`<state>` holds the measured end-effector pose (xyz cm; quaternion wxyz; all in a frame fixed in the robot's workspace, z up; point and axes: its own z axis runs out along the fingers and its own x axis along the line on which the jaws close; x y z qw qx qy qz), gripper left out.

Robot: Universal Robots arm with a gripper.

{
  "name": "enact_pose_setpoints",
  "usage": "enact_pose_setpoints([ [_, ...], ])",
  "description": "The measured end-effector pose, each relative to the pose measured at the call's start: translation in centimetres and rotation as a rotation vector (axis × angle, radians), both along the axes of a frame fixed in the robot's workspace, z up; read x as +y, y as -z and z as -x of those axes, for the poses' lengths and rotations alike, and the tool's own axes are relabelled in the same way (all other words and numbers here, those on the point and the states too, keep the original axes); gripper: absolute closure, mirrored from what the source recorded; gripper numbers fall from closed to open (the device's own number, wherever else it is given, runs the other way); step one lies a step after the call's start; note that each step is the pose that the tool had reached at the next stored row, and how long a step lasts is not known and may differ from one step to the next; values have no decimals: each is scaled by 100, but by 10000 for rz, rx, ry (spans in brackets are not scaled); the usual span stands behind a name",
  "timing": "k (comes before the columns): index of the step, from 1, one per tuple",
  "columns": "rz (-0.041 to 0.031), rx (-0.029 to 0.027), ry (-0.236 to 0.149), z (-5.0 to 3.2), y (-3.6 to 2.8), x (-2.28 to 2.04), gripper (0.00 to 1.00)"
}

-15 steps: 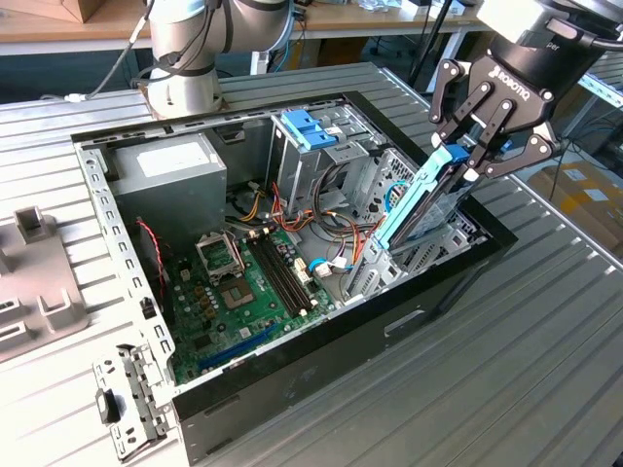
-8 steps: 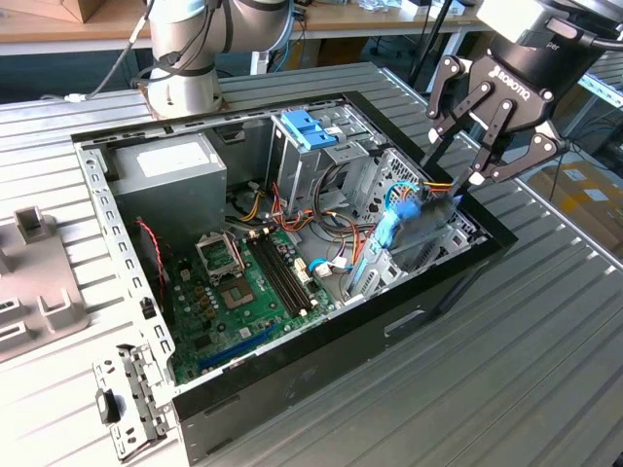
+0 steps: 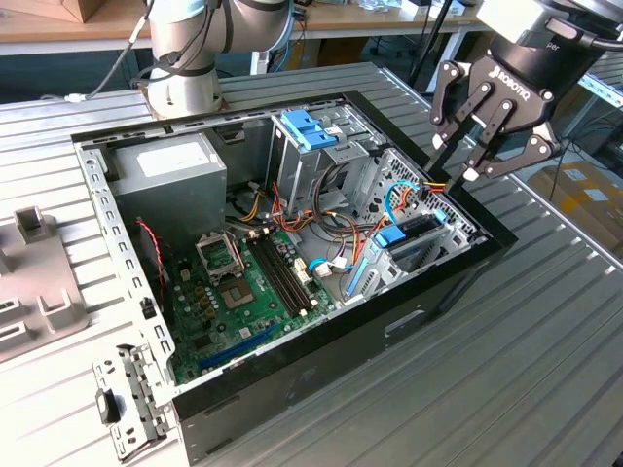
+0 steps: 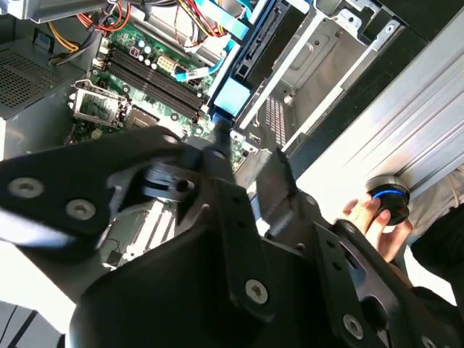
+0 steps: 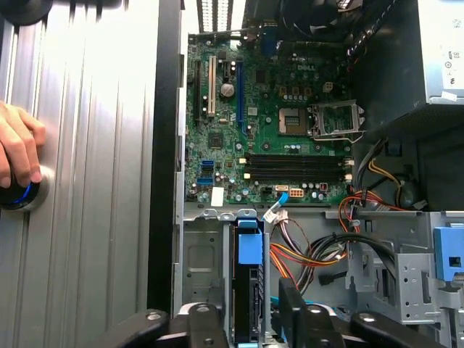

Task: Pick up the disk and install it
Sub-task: 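Insert the disk into the insertion slot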

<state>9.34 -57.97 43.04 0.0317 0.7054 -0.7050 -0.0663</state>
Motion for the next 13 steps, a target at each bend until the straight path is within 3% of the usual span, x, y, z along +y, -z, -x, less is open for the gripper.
enact_pose_setpoints([
  [2, 0, 0, 0, 0, 1, 0, 70],
  [3, 0, 0, 0, 0, 1, 0, 70],
  [4, 0, 0, 0, 0, 3, 0, 82],
  [5, 0, 0, 0, 0, 3, 0, 88],
  [13, -1, 0, 0, -3, 14, -23, 89],
])
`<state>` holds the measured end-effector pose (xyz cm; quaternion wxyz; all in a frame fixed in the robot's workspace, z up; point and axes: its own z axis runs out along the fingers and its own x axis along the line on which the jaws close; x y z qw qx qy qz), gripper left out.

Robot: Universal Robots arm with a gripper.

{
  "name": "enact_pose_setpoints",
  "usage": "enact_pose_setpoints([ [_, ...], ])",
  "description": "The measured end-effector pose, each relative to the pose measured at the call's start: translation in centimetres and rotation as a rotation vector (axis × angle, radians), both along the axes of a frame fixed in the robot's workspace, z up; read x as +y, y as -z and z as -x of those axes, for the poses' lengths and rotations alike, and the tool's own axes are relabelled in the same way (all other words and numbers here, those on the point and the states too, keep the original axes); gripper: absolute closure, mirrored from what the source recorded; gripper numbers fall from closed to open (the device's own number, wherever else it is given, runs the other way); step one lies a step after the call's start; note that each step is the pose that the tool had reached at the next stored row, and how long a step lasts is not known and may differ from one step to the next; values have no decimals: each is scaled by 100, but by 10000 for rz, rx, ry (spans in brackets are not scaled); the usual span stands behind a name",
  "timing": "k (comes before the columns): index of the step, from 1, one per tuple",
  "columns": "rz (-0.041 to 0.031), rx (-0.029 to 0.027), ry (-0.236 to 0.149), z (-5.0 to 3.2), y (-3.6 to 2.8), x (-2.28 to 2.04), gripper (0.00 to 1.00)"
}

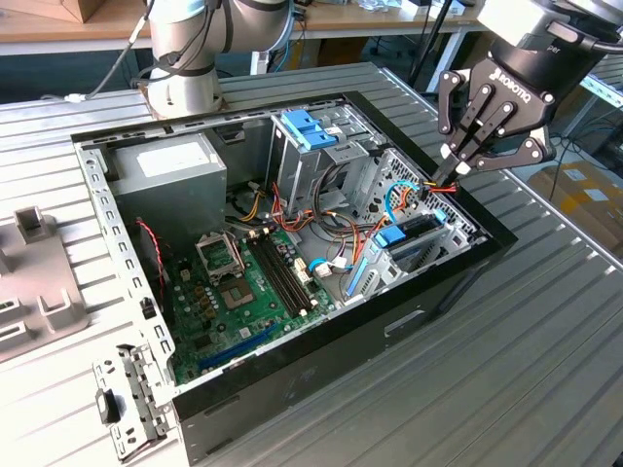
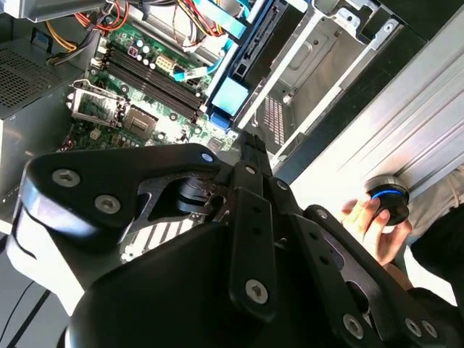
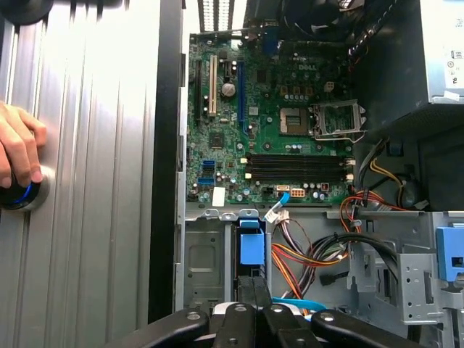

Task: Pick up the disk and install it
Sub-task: 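Insert the disk into the insertion slot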

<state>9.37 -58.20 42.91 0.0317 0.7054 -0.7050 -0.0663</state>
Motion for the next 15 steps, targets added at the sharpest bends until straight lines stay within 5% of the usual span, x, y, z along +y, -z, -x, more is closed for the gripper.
enact_pose_setpoints([
  [4, -2, 36, 1, -106, 30, -12, 89],
  [12, -1, 96, 0, -272, 194, -12, 89],
  [15, 0, 157, 1, -421, 242, -12, 89],
])
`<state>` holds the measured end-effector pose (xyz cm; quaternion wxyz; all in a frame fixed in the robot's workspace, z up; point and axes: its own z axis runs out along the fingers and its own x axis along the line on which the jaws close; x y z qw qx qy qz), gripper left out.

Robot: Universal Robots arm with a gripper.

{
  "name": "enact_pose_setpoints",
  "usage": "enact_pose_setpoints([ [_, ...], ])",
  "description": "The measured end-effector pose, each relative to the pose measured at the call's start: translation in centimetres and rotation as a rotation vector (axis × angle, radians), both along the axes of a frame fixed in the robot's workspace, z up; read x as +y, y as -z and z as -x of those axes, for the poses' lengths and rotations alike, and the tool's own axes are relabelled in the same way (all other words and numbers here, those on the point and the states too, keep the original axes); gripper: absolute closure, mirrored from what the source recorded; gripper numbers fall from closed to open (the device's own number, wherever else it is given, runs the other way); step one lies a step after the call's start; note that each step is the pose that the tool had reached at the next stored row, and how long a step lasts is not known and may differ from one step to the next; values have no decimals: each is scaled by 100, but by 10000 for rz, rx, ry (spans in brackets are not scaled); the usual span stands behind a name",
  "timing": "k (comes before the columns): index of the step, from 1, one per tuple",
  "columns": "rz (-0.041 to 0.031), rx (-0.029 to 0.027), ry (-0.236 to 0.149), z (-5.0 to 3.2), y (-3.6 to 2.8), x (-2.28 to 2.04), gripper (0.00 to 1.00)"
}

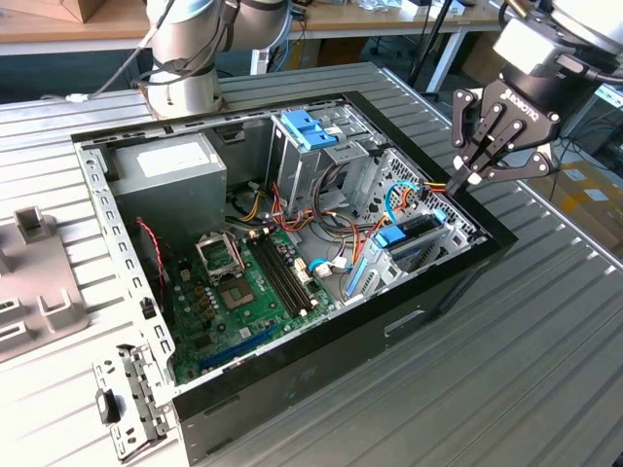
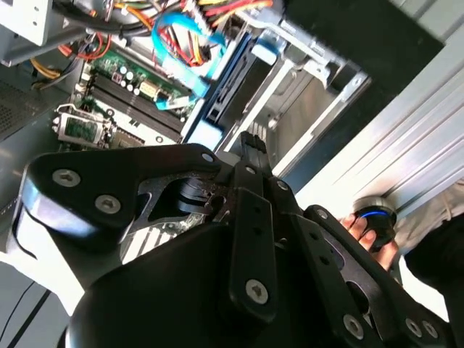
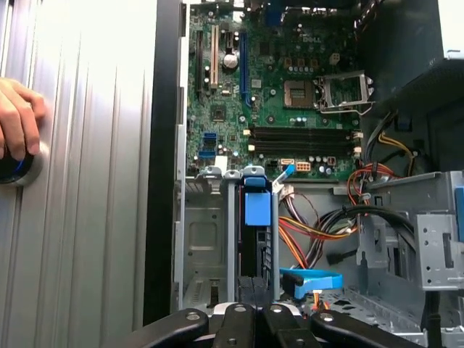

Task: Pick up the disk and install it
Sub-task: 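Insert the disk into the insertion slot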

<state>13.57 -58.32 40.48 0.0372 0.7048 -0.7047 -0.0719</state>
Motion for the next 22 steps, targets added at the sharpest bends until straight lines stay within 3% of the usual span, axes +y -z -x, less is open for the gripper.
enact_pose_setpoints([
  [3, -1, 15, 1, -62, 11, 1, 89],
  [8, 0, 12, 2, -64, 10, 0, 89],
  [9, 0, -35, 2, -65, 11, 0, 89],
  [10, 0, -125, 1, -65, 12, 0, 89],
  [13, 0, -535, 2, -64, 13, 0, 89],
  [14, 0, -639, 2, -64, 14, 0, 89],
  [15, -1, -671, 1, -65, 15, 0, 89],
  [22, 0, -740, 2, -64, 14, 0, 89],
])
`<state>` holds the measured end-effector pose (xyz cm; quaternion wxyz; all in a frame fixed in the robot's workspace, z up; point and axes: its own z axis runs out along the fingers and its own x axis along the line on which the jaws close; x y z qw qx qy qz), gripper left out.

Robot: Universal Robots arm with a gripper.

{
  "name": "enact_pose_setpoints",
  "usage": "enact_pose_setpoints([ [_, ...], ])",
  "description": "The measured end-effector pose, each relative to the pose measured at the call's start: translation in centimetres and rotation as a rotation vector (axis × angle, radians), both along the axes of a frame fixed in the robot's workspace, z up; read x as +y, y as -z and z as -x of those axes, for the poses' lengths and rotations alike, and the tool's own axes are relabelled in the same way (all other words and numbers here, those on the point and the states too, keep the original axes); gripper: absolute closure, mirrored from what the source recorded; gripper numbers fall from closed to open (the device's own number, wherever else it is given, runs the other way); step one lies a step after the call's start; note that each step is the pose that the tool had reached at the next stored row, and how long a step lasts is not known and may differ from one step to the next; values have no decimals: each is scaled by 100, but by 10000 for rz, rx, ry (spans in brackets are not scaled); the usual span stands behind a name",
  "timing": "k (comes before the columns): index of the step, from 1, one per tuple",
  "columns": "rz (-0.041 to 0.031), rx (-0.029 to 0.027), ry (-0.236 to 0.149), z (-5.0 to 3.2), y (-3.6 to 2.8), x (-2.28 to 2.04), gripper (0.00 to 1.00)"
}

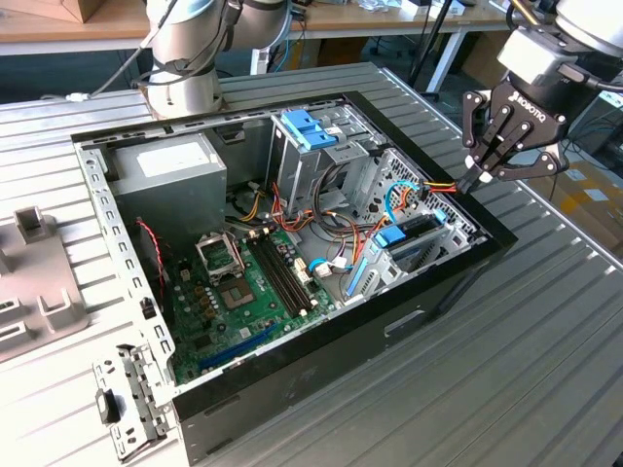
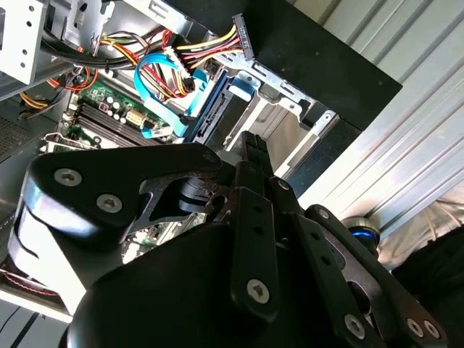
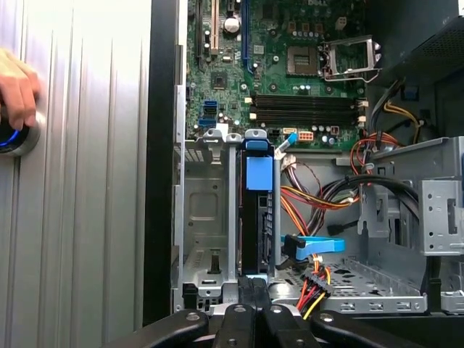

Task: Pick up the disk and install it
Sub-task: 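Insert the disk into the insertion slot, then insert the first disk wire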

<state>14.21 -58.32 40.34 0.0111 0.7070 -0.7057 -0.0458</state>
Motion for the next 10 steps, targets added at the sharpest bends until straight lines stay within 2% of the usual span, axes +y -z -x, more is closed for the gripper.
enact_pose_setpoints([
  [10, 1, -128, 0, 0, 0, 0, 89],
])
